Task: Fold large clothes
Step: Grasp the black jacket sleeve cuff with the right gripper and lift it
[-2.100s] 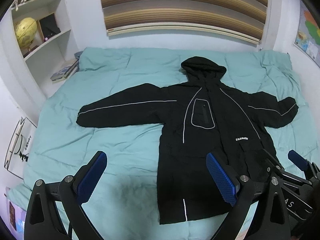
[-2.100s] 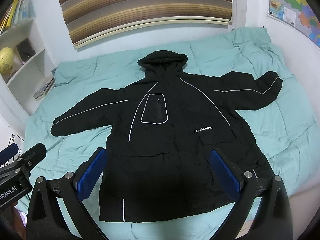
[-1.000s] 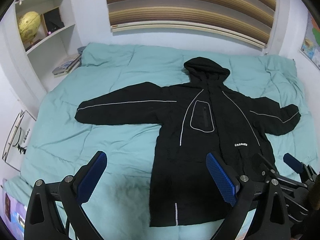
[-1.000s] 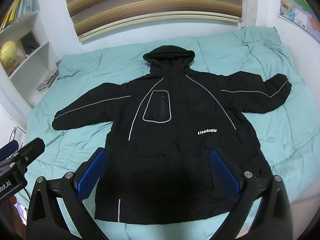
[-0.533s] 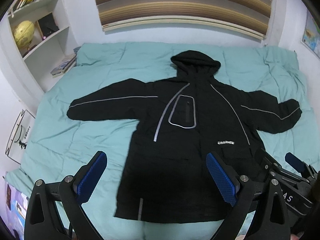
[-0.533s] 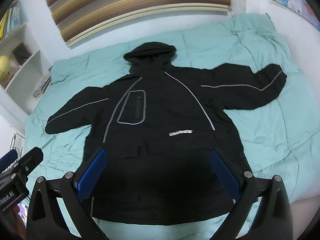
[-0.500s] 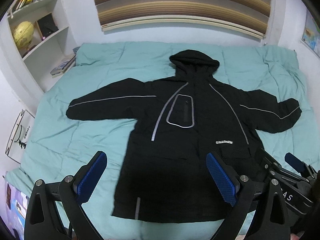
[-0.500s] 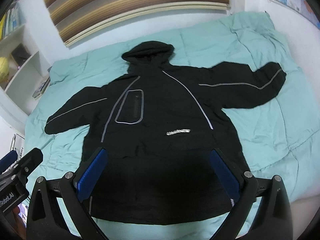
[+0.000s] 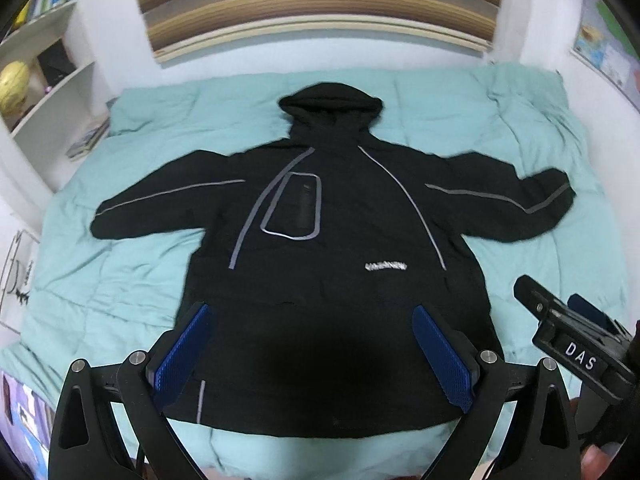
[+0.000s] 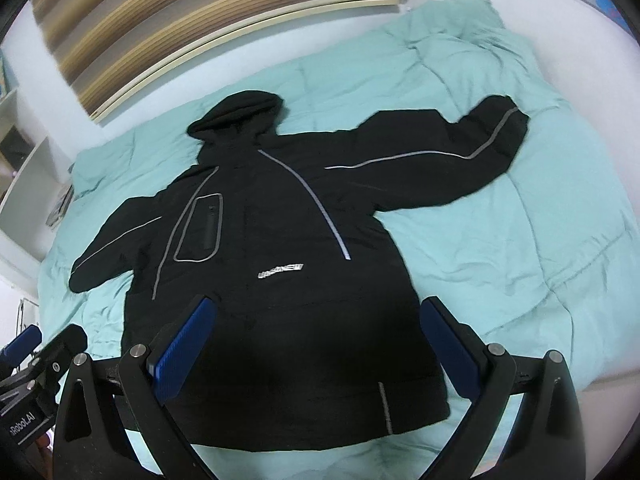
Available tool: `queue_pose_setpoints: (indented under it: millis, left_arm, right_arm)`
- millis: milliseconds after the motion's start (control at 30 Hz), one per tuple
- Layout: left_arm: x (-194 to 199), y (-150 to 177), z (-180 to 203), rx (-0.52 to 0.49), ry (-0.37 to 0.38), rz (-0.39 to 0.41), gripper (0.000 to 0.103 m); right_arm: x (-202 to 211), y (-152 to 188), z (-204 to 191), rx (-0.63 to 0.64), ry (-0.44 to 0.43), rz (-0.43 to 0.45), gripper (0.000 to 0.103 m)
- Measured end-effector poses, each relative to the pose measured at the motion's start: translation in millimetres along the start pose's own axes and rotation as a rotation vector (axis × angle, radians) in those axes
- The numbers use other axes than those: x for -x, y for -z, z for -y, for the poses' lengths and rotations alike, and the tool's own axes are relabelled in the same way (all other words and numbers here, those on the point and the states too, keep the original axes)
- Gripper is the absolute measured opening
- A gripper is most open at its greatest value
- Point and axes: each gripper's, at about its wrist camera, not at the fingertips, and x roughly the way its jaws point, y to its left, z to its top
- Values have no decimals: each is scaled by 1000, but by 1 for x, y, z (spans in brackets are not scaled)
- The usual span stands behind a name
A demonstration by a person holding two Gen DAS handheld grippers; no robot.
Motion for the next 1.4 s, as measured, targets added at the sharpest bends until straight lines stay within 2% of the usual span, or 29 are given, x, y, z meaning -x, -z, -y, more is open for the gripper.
queue_pose_setpoints:
  millis: [133, 267, 433, 633, 767, 867, 933, 1000, 1133, 1267, 1400]
  left_arm:
    - [-8, 2, 9, -62, 47, -6, 100]
    - [-17, -1, 8, -102, 113, 6, 100]
    - [-30, -8, 8, -97, 125, 6, 100]
    - [-30, -19, 21, -108, 116, 36, 100]
    - [-39, -34, 38, -67, 119, 44, 100]
    - [-52, -49, 58, -7, 173, 18, 100]
    - [-63, -58, 78, 5, 177, 4, 100]
    - [-70, -64, 97, -1, 166, -3, 100]
    - [-88, -73, 134, -24, 125, -16, 100]
    - [-112, -82, 157, -28, 87, -68, 100]
    - [-137, -91, 172, -23, 56, -119, 100]
  right_arm:
    - [1, 5, 12, -23, 36, 10, 103]
    - [12, 5, 25, -35, 117, 31, 103]
    - [21, -7, 55, -36, 211, 75, 103]
    - [13, -35, 123, -176, 187, 114, 103]
    - [-11, -66, 172, -215, 146, 127, 102]
    - [-32, -95, 213, -224, 130, 112, 96]
    - [-51, -120, 246, -236, 119, 103, 89]
    - [-74, -147, 278, -242, 131, 96, 84]
    - [-120, -190, 324, -246, 128, 82, 83]
    - [-164, -226, 355, -240, 109, 62, 83]
    - [-208, -254, 383, -257, 138, 48, 83]
